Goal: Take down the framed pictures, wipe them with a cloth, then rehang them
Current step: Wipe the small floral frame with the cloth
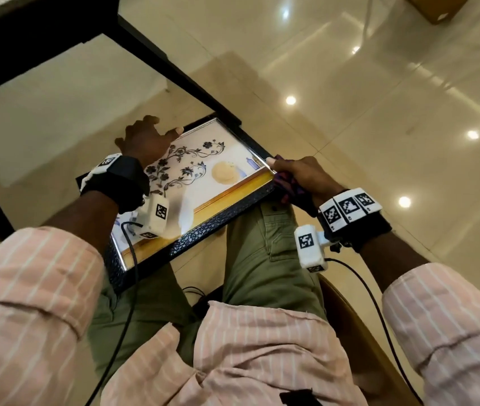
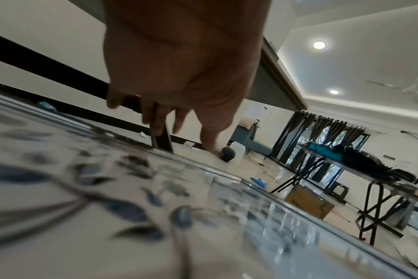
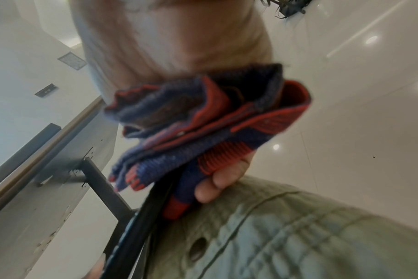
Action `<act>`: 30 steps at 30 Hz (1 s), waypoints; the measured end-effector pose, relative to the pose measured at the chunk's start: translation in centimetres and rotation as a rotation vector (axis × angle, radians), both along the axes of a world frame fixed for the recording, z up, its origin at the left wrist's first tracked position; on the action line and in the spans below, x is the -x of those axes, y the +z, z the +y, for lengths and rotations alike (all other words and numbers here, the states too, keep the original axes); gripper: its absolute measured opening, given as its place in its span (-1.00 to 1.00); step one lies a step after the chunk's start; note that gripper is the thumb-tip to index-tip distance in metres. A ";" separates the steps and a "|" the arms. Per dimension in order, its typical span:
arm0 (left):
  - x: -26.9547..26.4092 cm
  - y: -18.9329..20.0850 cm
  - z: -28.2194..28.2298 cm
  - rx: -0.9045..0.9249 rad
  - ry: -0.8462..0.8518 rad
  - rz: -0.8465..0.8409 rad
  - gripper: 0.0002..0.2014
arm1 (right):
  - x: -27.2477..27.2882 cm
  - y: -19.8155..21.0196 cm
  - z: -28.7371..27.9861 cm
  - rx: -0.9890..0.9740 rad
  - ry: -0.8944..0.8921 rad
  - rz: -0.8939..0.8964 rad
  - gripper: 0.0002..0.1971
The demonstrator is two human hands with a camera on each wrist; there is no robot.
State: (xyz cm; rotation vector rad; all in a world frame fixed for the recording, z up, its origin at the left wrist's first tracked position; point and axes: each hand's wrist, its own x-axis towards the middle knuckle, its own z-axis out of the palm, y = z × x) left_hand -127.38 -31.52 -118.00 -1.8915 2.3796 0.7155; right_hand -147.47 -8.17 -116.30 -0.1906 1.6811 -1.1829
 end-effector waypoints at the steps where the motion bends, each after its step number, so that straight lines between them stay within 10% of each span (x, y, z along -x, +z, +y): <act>1: -1.0 -0.2 0.1 0.046 0.075 -0.084 -0.18 | 0.1 0.1 -0.1 -0.002 -0.012 -0.001 -0.70; 5: -7.9 -1.6 -0.3 -0.016 0.472 -0.052 -0.02 | 0.5 0.3 -0.6 0.002 -0.018 0.009 -0.75; 10: -13.2 -1.4 -1.0 -0.243 0.476 0.262 -0.23 | 0.6 0.3 -1.8 0.015 -0.208 -0.036 -0.76; 15: -12.7 3.4 -1.0 -0.378 0.108 -0.260 -0.37 | 2.4 -4.0 -2.8 -0.025 -0.388 0.136 -0.45; 19: -11.9 6.9 -0.2 -0.695 -0.090 -0.486 -0.65 | 0.9 1.2 -3.5 0.093 -0.295 0.097 -0.83; 23: -10.9 7.3 -0.2 -0.596 -0.110 -0.222 -0.58 | 1.9 3.2 -6.3 0.217 -0.170 0.179 -0.58; 30: -7.7 6.4 2.5 -0.396 0.229 0.542 -0.21 | 1.6 4.3 -9.8 0.288 -0.225 0.183 -0.71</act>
